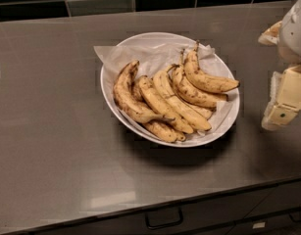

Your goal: Pick banana from white bowl

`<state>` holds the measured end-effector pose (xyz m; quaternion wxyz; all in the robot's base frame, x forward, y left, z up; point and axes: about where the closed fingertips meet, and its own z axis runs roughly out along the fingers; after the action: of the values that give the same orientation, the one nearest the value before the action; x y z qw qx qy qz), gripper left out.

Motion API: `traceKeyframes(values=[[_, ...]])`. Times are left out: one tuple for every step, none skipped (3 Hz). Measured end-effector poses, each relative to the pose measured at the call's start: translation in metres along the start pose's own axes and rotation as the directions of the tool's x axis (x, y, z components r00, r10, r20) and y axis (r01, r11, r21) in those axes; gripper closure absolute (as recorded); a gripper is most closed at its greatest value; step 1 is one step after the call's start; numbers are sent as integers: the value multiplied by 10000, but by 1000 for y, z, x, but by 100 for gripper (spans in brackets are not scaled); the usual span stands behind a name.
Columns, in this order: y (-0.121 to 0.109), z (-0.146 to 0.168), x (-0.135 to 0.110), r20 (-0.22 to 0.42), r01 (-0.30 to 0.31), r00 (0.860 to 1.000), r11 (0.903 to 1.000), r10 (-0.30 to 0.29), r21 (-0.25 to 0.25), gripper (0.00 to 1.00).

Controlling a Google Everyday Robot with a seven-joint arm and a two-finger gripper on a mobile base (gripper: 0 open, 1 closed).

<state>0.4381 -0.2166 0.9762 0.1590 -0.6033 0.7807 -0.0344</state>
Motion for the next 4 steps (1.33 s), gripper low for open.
traceKeyframes(values=[[0, 0, 0, 1, 2, 10000, 10000, -2, 1, 0], [-1, -3, -7, 95, 151, 9998, 9998, -152, 116, 0], [-6, -8, -30, 503, 216, 9985, 9992, -233, 345, 0], [-13, -9, -57, 680, 108, 9976, 9998, -119, 156, 0]])
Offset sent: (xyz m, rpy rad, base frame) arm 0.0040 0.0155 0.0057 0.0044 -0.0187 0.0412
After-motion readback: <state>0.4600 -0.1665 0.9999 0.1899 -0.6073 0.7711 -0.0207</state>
